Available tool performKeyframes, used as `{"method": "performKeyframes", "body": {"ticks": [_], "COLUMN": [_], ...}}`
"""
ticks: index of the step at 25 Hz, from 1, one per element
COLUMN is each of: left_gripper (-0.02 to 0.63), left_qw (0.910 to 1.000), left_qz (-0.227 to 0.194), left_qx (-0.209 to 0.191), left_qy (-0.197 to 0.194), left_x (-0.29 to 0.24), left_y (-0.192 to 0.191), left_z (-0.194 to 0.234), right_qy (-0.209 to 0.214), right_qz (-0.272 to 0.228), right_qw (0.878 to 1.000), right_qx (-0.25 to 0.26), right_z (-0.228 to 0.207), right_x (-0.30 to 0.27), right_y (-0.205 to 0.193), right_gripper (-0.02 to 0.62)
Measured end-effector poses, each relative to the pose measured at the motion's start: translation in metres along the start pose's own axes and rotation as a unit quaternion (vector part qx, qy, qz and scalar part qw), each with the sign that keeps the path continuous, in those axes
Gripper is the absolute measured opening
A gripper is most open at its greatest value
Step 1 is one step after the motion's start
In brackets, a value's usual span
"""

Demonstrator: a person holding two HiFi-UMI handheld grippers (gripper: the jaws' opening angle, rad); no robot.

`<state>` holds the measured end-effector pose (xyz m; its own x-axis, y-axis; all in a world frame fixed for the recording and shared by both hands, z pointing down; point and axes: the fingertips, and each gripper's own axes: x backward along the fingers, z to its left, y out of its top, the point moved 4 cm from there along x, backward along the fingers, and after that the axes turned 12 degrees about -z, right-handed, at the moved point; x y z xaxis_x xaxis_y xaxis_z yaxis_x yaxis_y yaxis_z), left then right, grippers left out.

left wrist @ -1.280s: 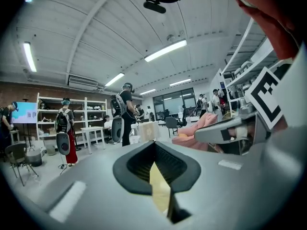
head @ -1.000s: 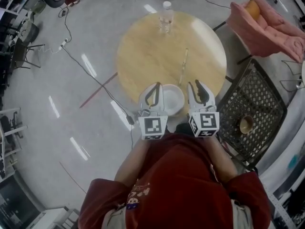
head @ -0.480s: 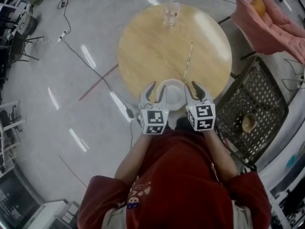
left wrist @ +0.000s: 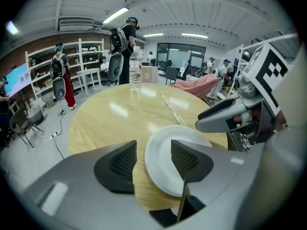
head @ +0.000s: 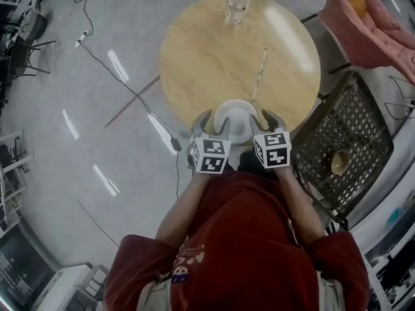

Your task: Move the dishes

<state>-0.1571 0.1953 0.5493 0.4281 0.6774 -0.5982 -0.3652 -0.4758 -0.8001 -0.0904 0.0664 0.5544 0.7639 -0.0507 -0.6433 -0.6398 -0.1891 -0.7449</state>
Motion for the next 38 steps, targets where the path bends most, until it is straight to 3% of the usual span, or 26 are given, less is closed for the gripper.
{"method": "performKeyframes", "body": {"ticks": [18, 38], "left_gripper": [0.255, 0.238], "left_qw": [0.9957, 0.9963], "left_qz": [0.075, 0.068], "left_qx": [0.042, 0.026], "left_qy": [-0.033, -0.045], "left_x": [-0.01, -0.01], "left_y": [-0.035, -0.025], "left_z": [-0.01, -0.012], "right_qy": [0.009, 0.004], "right_qz": [0.074, 0.061], "right_qw": [0.997, 0.998], "right_qx": [-0.022, -0.022], "right_z": [-0.001, 0.007], "right_x": [-0.01, -0.008], "right_y": [-0.037, -0.035], "right_gripper": [0.143, 0.143]}}
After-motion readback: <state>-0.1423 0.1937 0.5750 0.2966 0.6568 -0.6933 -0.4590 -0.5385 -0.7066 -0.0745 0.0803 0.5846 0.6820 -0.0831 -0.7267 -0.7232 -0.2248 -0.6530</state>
